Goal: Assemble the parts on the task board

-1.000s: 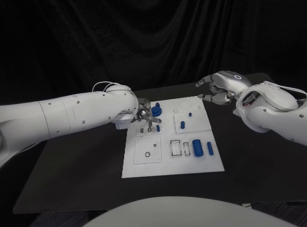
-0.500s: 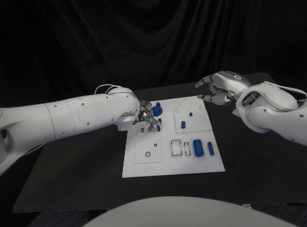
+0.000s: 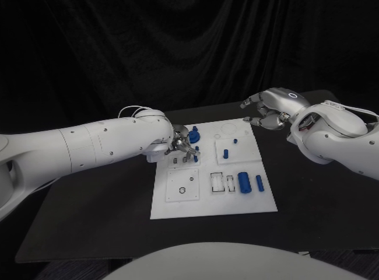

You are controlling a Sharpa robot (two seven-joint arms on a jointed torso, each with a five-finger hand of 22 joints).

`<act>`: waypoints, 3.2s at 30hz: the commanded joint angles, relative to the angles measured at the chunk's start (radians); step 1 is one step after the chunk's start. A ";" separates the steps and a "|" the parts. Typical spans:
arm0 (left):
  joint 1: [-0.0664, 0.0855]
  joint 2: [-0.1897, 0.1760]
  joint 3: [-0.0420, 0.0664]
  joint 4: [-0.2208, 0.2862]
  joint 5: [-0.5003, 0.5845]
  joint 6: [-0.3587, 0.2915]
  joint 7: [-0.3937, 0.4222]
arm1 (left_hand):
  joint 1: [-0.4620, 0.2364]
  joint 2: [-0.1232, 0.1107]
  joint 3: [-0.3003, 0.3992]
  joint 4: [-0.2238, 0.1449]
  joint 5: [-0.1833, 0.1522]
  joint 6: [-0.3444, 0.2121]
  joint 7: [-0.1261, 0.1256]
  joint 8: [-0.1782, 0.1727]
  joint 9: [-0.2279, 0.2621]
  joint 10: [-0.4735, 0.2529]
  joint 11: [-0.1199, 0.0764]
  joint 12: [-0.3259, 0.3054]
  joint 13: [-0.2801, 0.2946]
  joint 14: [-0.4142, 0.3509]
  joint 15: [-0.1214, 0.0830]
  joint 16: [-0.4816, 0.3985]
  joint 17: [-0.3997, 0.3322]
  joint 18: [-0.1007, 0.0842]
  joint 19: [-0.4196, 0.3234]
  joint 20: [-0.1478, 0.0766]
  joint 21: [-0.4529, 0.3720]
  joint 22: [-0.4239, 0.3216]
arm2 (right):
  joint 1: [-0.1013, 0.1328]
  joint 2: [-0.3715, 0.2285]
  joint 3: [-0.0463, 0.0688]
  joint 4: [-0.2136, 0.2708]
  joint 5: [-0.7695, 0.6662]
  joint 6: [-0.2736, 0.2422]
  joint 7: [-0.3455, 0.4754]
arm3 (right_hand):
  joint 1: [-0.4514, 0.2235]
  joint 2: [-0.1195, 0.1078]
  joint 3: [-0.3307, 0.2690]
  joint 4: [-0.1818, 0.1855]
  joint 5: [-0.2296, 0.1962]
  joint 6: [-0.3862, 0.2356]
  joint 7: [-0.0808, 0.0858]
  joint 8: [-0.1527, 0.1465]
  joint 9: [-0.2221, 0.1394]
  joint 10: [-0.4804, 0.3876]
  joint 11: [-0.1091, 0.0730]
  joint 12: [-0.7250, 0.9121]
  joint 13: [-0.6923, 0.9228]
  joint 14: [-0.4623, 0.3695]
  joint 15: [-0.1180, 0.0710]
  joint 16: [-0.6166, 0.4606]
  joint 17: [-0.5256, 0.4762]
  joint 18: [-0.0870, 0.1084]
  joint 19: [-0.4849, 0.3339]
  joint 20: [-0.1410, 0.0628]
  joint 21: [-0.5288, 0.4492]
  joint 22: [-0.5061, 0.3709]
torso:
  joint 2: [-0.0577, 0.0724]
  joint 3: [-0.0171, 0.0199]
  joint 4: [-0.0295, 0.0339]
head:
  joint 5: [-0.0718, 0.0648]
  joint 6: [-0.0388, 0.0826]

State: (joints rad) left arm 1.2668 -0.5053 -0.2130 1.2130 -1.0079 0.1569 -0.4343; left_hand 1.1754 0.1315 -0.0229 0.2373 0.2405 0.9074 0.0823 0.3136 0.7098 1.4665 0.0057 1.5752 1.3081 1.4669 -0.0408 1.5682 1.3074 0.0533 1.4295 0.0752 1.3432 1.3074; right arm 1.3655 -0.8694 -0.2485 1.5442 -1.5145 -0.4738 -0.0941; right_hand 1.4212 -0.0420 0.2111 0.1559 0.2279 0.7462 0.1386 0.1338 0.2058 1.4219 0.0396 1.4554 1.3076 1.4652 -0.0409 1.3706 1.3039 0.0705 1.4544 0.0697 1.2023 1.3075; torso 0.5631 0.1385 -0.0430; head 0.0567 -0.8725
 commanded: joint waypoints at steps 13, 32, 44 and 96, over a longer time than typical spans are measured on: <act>-0.008 0.014 0.001 -0.019 0.008 0.004 0.026 | 0.011 0.003 0.011 0.004 0.010 0.000 0.005 -0.017 -0.005 0.104 0.011 -0.004 0.263 0.104 0.009 0.003 0.263 0.006 -0.007 0.003 -0.008 0.184 | -0.002 -0.002 0.001 0.004 -0.001 0.008 -0.003 | -0.007 0.006 0.002 0.005 0.001 0.005 0.001 0.004 -0.002 -0.010 0.001 -0.005 0.068 0.031 0.008 -0.004 -0.002 0.006 -0.007 0.001 -0.005 0.159 | 0.000 -0.0010 -0.0004 | -0.003 0.000; -0.013 0.022 0.001 -0.034 0.008 0.028 0.032 | 0.024 0.009 0.027 -0.001 0.022 0.010 0.004 -0.035 -0.011 0.104 0.012 -0.004 0.263 0.104 0.011 0.003 0.263 0.008 -0.013 0.006 -0.017 0.182 | -0.002 -0.002 0.001 0.008 -0.001 0.020 -0.008 | -0.006 0.007 0.004 0.005 0.002 0.011 0.002 0.005 -0.002 -0.013 0.003 -0.008 0.064 0.030 0.009 -0.006 -0.004 0.007 -0.008 0.003 -0.008 0.158 | 0.003 -0.0021 0.0000 | -0.005 0.000; -0.015 0.033 0.001 -0.041 0.008 0.038 0.036 | 0.033 0.009 0.038 -0.008 0.027 0.016 0.003 -0.043 -0.012 0.104 0.012 -0.004 0.263 0.104 0.011 0.003 0.263 0.009 -0.016 0.006 -0.021 0.181 | -0.002 0.000 0.001 0.010 -0.001 0.027 -0.010 | -0.010 0.010 0.004 0.009 0.000 0.019 0.003 0.006 -0.002 -0.014 0.006 -0.010 0.061 0.030 0.012 -0.008 -0.007 0.007 -0.009 0.005 -0.013 0.157 | 0.002 -0.0024 0.0008 | -0.007 0.000; -0.035 0.050 0.001 -0.069 0.114 0.037 -0.002 | 0.046 -0.091 0.385 -0.173 0.227 0.041 0.005 -0.098 0.061 0.104 0.011 -0.004 0.263 0.104 0.011 0.003 0.263 0.011 -0.026 0.006 -0.030 0.178 | -0.005 -0.007 0.001 0.013 0.010 0.068 -0.014 | -0.011 0.015 0.008 0.013 0.003 0.045 0.004 0.012 -0.003 -0.018 0.012 -0.015 0.055 0.027 0.017 -0.015 -0.015 0.010 -0.013 0.010 -0.026 0.154 | 0.000 -0.0023 -0.0001 | 0.011 0.000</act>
State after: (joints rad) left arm 1.2415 -0.4557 -0.2078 1.1429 -0.9001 0.1887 -0.4314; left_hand 1.2293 0.0406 0.3174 0.1045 0.4637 0.9473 0.0861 0.2205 0.7675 1.4664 0.0128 1.5753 1.3080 1.4669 -0.0338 1.5682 1.3074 0.0534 1.4117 0.0788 1.3162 1.3074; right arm 1.3630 -0.8749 -0.2484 1.5563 -1.5111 -0.4133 -0.0975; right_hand 1.4131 -0.0340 0.2195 0.1642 0.2278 0.7858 0.1425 0.1394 0.2037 1.4112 0.0502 1.4450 1.3076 1.4679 -0.0312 1.3587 1.2903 0.0702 1.4472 0.0769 1.1807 1.3073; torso 0.5631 0.1358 -0.0430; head 0.0667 -0.8725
